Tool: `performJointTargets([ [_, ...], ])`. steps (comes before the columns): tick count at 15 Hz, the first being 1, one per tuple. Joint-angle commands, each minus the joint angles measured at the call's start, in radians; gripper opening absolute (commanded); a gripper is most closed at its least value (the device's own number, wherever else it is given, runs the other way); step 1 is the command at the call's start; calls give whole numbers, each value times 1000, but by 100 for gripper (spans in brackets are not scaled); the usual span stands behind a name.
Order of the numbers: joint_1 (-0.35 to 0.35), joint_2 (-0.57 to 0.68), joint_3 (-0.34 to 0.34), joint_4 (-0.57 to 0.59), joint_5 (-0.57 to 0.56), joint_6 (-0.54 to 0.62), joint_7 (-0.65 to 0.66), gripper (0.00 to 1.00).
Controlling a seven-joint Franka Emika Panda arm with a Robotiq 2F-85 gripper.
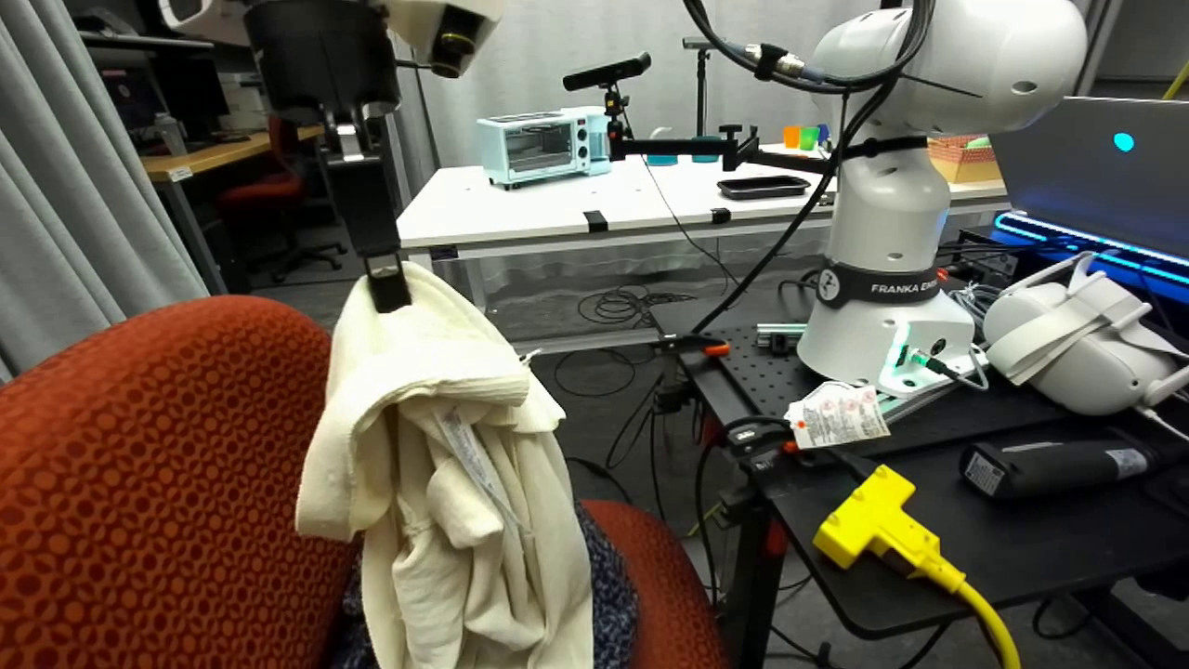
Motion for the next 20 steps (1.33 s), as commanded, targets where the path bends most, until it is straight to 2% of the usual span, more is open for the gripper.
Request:
performJointTargets([
  [1,-21,55,3,72,-40,-4,-29,44],
  [7,-53,68,-7,107,-42,41,-33,90],
  [9,-62,65,-10,102,-36,68,-34,100],
  [14,-81,71,-19,77,-12,172,-33,100],
  [15,-77,68,-14,88,-33,131,-24,100],
  [20,-82,72,-16,82,-33,150,-24,100],
])
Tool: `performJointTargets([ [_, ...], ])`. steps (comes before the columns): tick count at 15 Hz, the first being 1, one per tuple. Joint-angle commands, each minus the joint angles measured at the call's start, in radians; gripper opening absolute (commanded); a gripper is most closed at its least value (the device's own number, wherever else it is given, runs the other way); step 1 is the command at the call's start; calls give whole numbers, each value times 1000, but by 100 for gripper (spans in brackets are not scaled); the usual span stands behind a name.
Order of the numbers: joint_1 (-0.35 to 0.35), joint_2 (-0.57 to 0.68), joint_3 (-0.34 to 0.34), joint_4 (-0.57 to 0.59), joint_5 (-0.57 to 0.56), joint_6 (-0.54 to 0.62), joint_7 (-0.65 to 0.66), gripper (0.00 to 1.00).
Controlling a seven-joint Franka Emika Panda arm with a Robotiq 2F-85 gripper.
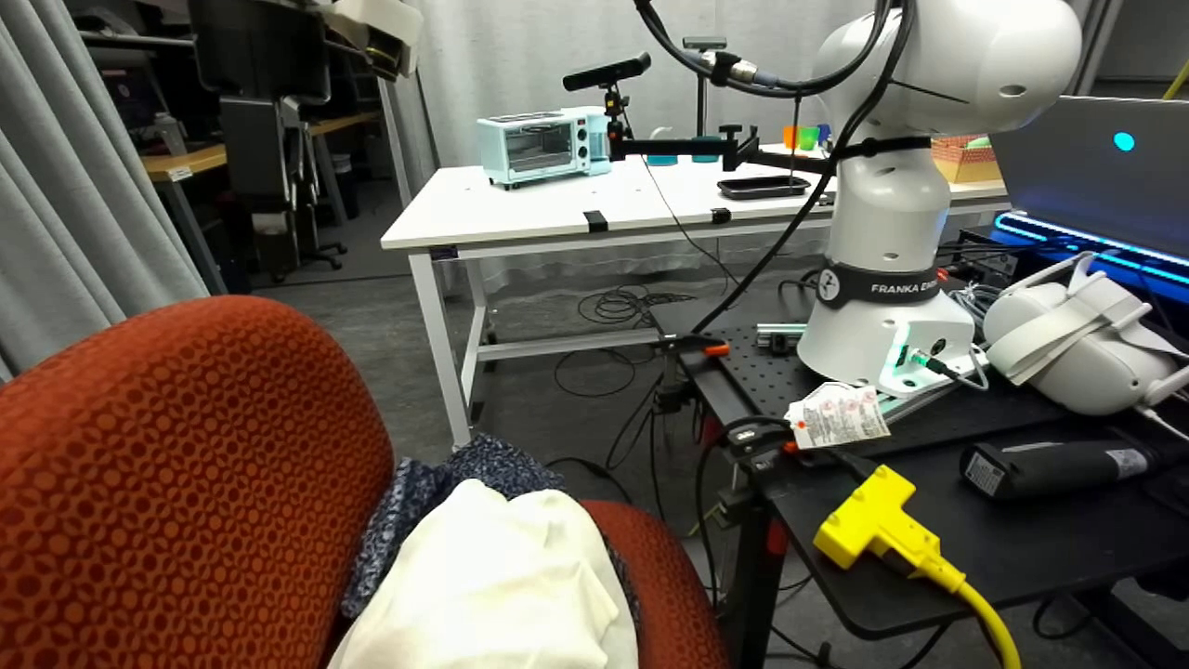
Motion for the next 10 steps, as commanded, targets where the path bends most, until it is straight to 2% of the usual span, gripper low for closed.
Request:
performJointTargets([
  [1,-6,0,6,1,-1,-2,2,100],
  [4,-9,13,3,5,0,5,8,100],
  [10,-42,119,-38,-29,-45,68,125,100],
])
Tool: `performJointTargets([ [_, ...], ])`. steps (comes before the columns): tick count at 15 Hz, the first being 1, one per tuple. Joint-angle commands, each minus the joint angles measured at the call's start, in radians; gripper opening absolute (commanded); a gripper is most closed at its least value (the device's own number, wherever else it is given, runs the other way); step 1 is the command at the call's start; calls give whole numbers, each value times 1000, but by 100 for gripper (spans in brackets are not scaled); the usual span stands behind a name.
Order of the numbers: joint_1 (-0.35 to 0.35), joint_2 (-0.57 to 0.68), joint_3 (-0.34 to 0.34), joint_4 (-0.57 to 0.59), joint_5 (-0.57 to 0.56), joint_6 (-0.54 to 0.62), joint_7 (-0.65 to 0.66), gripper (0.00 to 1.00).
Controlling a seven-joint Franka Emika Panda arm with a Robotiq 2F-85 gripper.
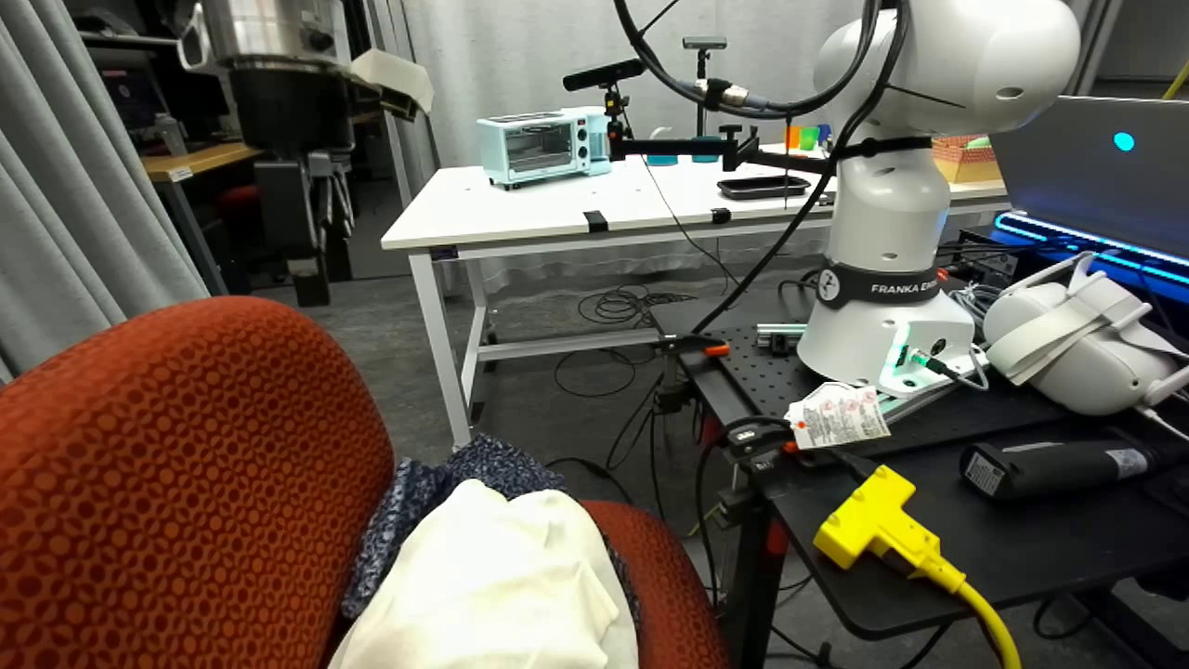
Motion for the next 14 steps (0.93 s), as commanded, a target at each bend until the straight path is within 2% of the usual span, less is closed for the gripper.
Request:
performJointTargets([
  [1,-26,83,-18,-16,-25,71,69,100],
  [9,-58,335,-32,52,11,205,218,100],
  [14,-108,491,-23,133,80,245,298,100],
])
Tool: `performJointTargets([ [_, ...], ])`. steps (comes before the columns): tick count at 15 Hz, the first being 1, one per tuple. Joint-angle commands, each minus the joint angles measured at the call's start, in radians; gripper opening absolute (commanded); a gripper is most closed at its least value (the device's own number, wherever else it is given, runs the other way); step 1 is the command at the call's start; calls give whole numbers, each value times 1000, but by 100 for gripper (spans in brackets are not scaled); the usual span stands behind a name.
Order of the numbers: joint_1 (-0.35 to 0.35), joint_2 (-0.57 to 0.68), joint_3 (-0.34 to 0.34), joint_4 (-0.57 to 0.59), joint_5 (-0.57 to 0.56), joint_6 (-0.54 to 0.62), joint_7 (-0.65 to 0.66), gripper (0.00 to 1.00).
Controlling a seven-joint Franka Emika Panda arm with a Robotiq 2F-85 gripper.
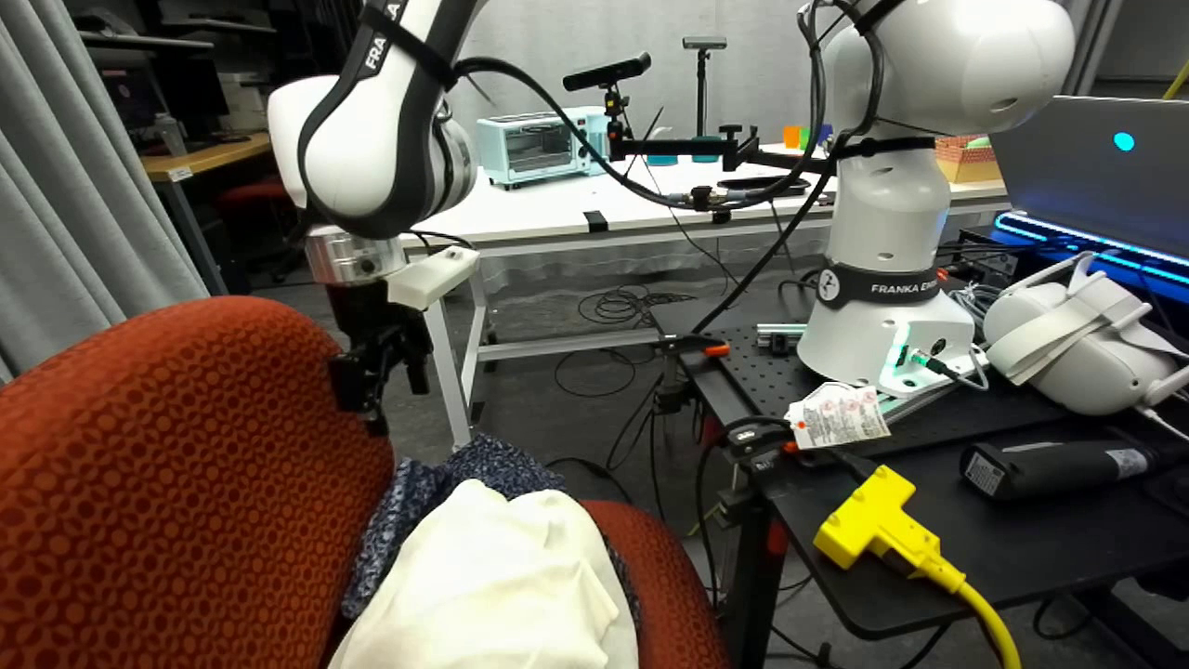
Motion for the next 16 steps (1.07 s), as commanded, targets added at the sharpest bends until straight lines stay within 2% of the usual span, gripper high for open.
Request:
performJointTargets([
  [1,-45,125,15,100,61,24,45,100],
  [6,-81,266,36,223,112,8,71,100],
  [13,-73,401,38,335,101,-17,121,100],
  [14,-72,409,35,339,97,-18,126,84],
  [16,-70,428,31,355,89,-19,126,66],
])
